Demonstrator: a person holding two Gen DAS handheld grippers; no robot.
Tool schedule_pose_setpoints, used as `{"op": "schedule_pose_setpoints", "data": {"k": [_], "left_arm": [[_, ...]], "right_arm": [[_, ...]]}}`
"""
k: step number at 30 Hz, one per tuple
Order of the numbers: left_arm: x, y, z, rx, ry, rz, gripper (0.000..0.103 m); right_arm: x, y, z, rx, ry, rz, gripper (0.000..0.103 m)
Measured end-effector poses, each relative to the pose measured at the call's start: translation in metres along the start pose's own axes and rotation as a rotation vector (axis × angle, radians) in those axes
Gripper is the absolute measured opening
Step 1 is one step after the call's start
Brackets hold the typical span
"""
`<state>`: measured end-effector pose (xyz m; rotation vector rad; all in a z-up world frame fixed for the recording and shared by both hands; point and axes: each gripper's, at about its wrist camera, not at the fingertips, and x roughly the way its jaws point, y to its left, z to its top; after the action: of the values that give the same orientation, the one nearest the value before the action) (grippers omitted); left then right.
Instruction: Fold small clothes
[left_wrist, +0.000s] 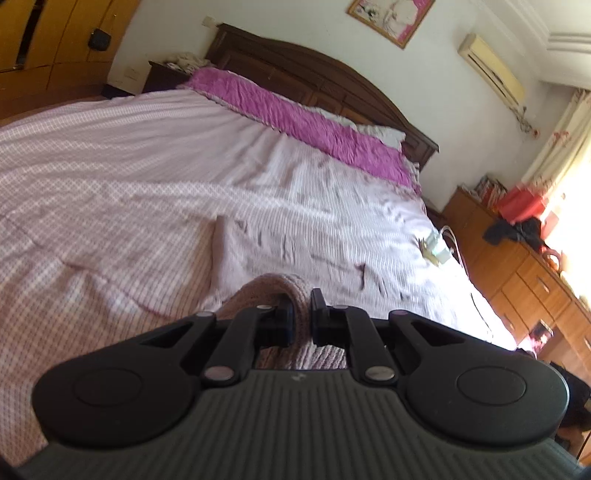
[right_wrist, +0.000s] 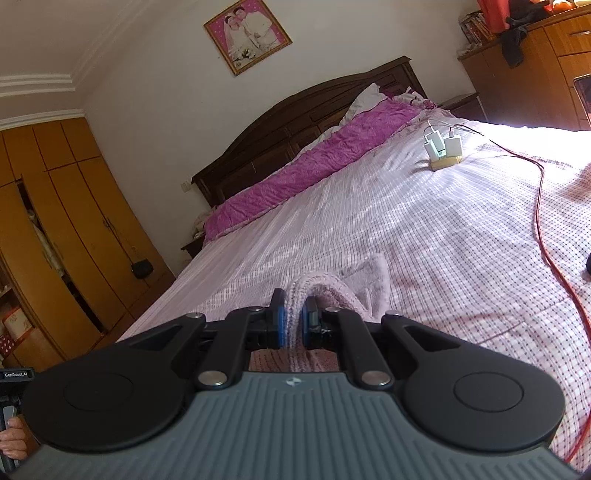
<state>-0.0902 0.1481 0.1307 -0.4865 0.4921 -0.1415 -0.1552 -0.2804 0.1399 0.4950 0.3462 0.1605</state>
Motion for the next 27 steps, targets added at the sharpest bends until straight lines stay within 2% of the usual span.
{"op": "schedule_pose_setpoints", "data": {"k": [6,14,21,27], "left_arm": [[0.027,-0.007,0.031,-0.020,-0.052,0.048,0.011],[0.089,-0.013,0.059,0.008,-0.070,0.131,0.011],[0.163,0.002,0.059,0.036,0.003,0.209,0.011],[0.214,0.019,0.045,0.083,0.080,0.283,0.011]], "right_arm": [[0.037,0.001,0.028,0.010,-0.053,-0.020,0.009],[0.117,0.005,0.051,-0.030,-0.053,-0.063,0.009],[0.192,-0.006,0.038,-0.091,0.012,-0.157,0.009],[0.242,-0.036,0.019,-0.066,0.080,-0.246,0.009]]}}
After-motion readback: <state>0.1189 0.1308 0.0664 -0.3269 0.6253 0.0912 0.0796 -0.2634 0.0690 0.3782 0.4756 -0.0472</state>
